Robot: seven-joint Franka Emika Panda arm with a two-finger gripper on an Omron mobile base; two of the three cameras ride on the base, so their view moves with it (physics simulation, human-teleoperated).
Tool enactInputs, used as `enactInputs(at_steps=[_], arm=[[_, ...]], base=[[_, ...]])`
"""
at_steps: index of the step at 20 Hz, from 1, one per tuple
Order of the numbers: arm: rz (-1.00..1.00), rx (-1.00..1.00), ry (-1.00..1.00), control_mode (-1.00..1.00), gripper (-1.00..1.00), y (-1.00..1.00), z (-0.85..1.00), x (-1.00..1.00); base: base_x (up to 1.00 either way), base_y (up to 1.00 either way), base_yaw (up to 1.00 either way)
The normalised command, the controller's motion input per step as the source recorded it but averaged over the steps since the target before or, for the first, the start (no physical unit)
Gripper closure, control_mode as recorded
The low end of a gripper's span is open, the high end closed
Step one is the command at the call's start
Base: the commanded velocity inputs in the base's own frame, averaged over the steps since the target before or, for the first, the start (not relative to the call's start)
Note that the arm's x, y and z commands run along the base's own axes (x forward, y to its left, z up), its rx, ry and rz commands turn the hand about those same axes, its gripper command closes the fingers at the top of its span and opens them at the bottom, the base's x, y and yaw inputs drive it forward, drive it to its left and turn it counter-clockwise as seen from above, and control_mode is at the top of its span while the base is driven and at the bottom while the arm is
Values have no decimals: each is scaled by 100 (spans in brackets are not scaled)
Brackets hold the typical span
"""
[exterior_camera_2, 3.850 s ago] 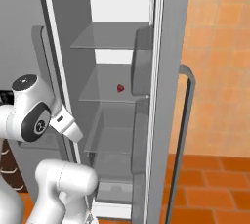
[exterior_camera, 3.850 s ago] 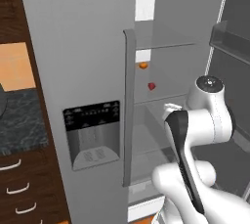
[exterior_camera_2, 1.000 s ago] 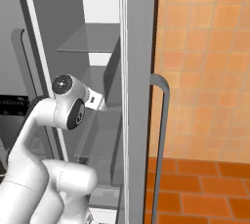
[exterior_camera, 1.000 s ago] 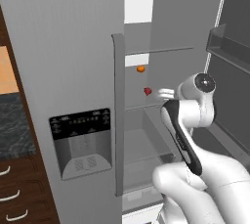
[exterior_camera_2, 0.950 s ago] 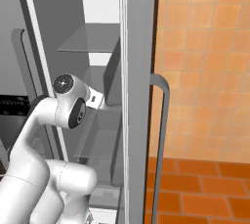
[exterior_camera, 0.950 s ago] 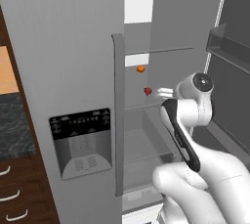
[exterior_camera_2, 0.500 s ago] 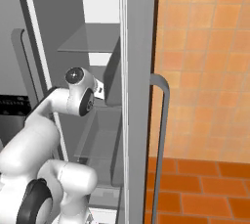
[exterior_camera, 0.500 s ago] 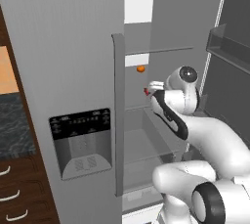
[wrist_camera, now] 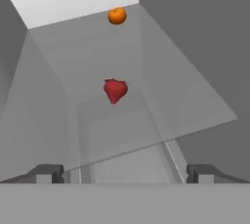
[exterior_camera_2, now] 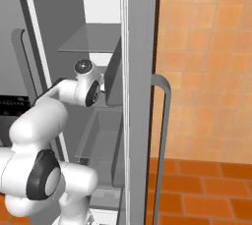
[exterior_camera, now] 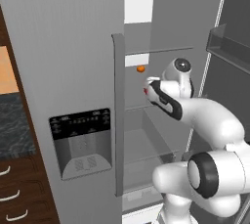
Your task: Take the strawberry from the fridge and place it on top of the pancake, located on the dining counter.
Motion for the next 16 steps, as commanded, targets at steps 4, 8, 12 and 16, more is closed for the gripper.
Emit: enactInputs(at_steps=[4,8,12,16], arm=[[2,0,12,-100,-100,0,-23,33],[0,0,8,-100,-100,0,-16,37],[0,0,7,-100,-100,1,-4,33],[0,0,8,-100,-100,8,-16,34]], base=[[0,0,0],[0,0,0],[0,0,0],[0,0,0]])
